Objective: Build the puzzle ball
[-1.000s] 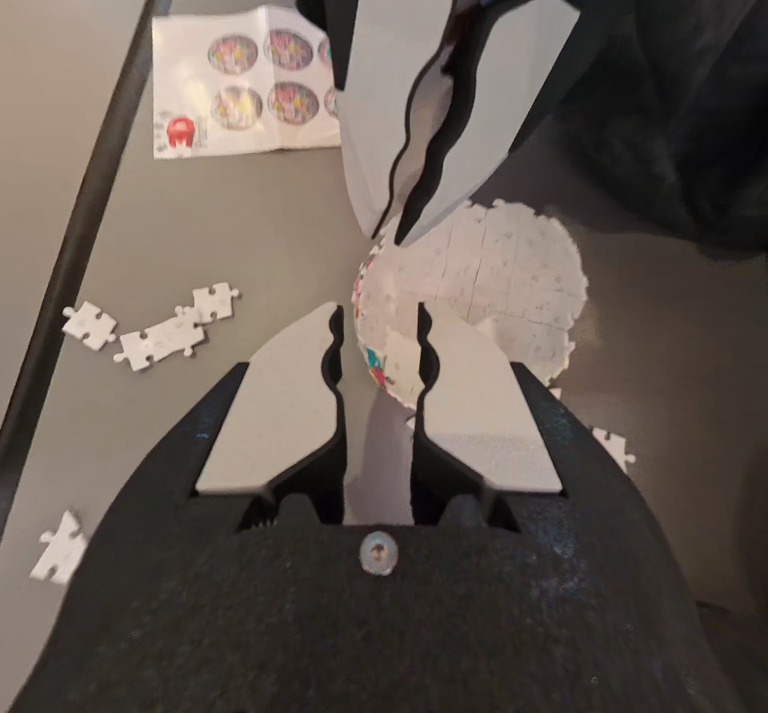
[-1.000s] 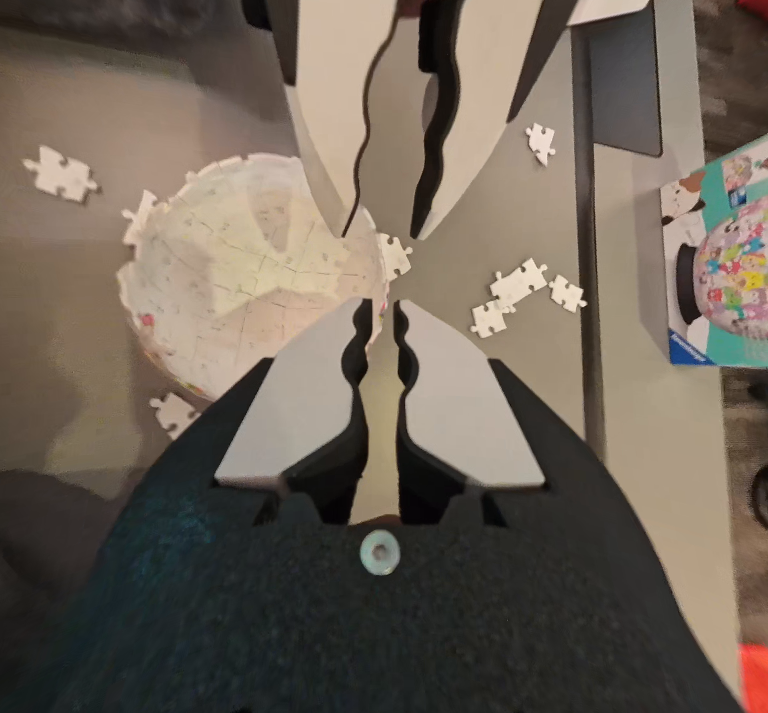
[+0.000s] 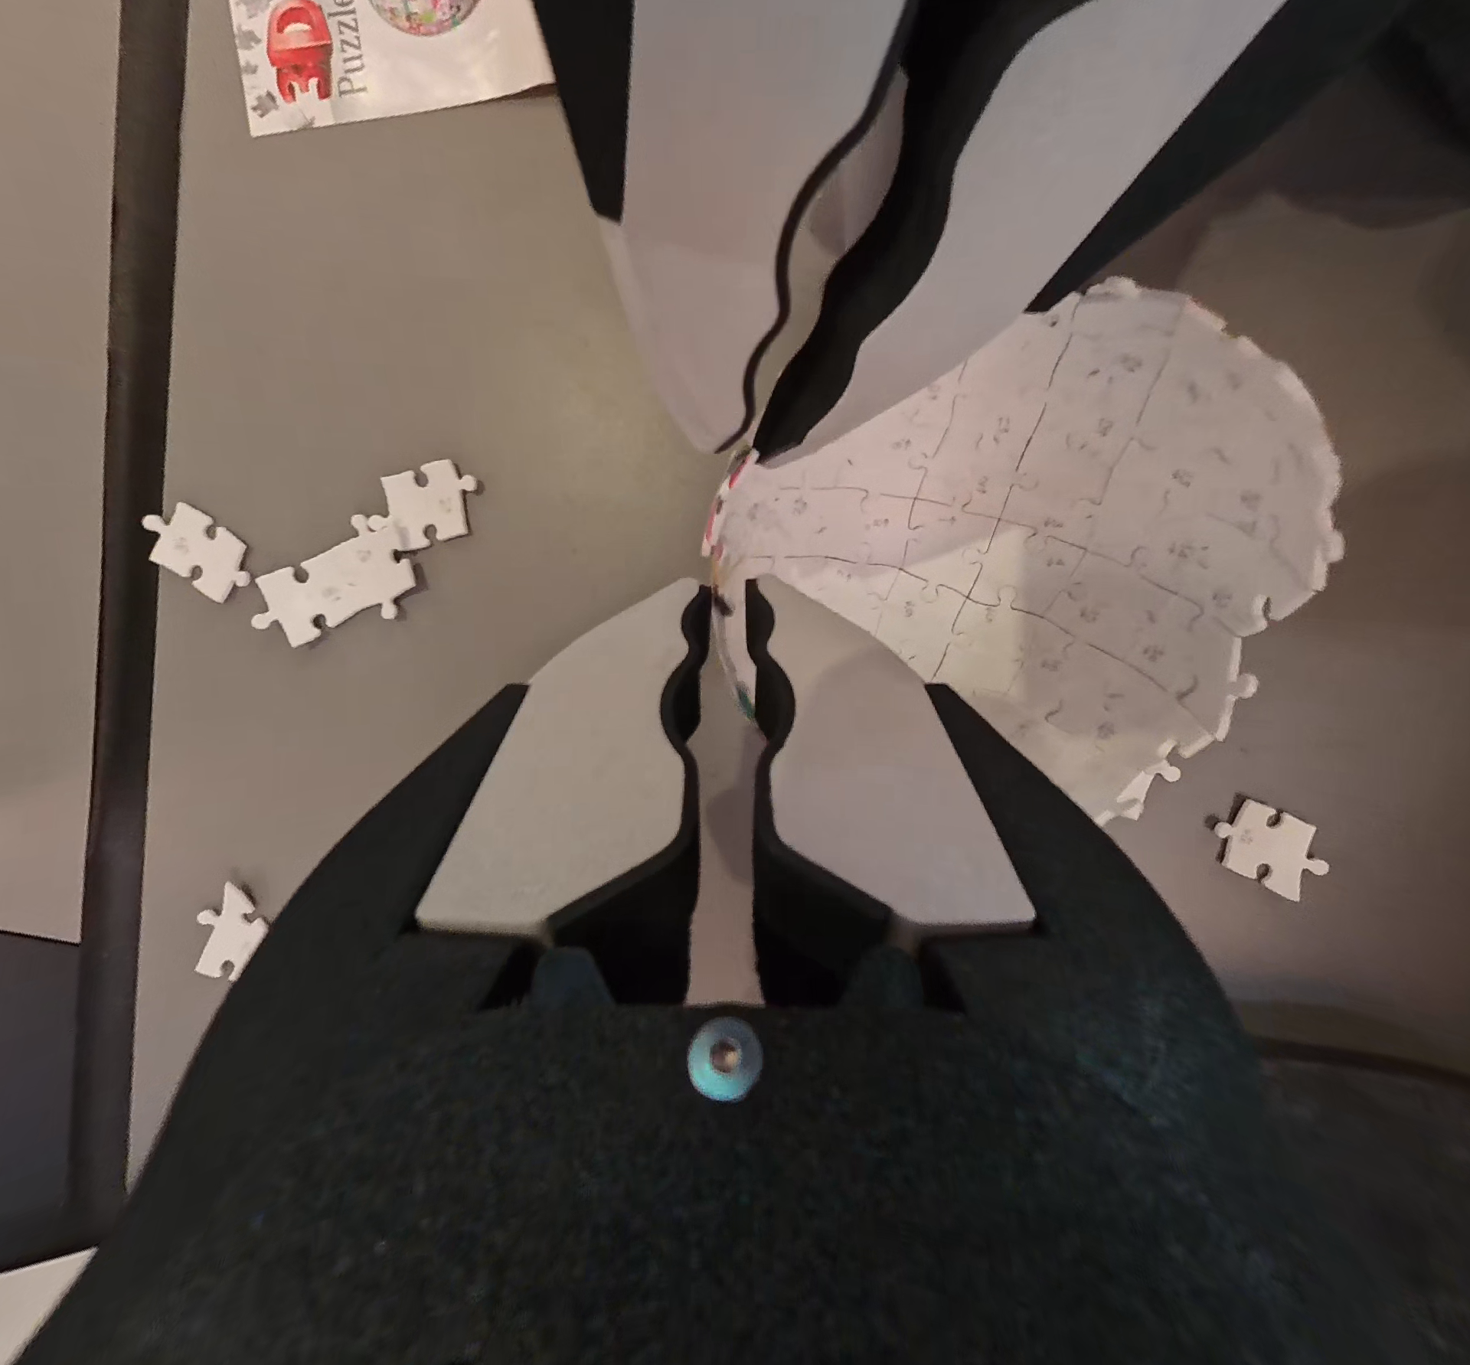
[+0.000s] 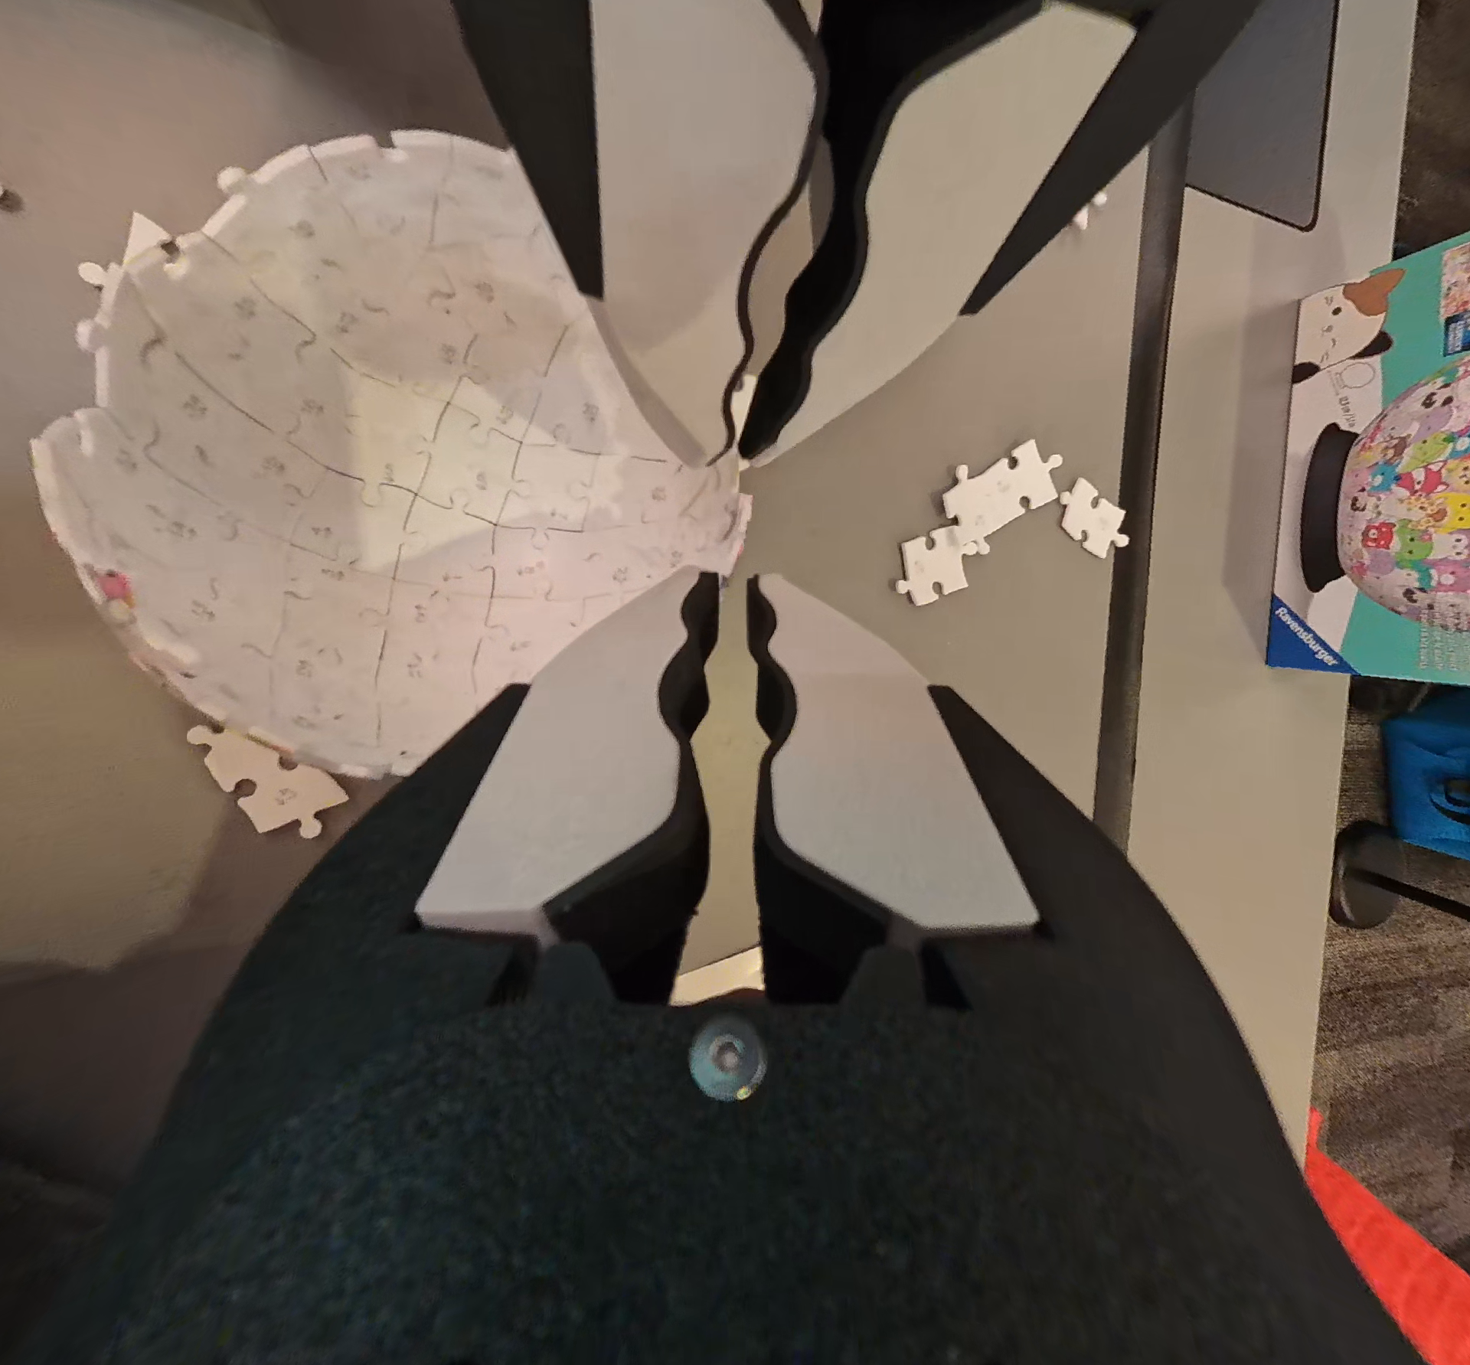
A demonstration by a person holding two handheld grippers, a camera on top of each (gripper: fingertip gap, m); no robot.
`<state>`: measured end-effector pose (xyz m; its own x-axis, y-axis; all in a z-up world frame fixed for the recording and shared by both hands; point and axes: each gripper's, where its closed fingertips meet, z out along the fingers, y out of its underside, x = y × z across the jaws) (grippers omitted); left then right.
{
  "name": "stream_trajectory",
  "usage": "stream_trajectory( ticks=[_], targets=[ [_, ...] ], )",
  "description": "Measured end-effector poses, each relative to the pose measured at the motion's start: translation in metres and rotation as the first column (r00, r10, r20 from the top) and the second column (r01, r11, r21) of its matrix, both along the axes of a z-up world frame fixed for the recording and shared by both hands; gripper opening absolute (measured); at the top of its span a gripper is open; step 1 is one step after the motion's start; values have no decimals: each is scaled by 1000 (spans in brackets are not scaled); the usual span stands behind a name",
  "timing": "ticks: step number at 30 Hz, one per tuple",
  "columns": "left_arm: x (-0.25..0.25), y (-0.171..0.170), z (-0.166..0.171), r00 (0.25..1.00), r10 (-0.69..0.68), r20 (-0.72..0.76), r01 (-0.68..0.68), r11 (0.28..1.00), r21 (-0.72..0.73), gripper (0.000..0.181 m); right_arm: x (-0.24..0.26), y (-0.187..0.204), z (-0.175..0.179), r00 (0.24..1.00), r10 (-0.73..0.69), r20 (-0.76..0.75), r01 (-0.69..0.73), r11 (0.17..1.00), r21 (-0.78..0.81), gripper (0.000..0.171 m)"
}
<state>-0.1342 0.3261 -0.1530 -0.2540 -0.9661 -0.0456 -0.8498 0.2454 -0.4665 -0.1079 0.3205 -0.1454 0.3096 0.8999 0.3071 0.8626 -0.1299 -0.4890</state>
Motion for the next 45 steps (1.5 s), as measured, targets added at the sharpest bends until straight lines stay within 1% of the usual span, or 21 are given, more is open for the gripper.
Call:
stream_trajectory(
  ticks=[3, 20, 35, 45],
  targets=[
    [0, 0, -2, 1000, 1, -11, -2, 1000, -3, 7, -1, -1, 0, 1000, 4, -4, -4, 1000, -2, 3],
    [1, -2, -3, 1000, 15, -19, -15, 1000, -26, 5, 1, -4, -1, 1000, 28, -10, -28, 1000, -12, 2],
    [-1, -2, -8, 999, 13, -44, -14, 1000, -16, 3, -3, -8, -6, 996, 71, 58, -71, 997, 1, 3],
    [-2, -4, -7, 999, -7, -39, 7, 1000, -8, 3, -3, -9, -6, 997, 75, 4, -75, 997, -31, 2]
  ],
)
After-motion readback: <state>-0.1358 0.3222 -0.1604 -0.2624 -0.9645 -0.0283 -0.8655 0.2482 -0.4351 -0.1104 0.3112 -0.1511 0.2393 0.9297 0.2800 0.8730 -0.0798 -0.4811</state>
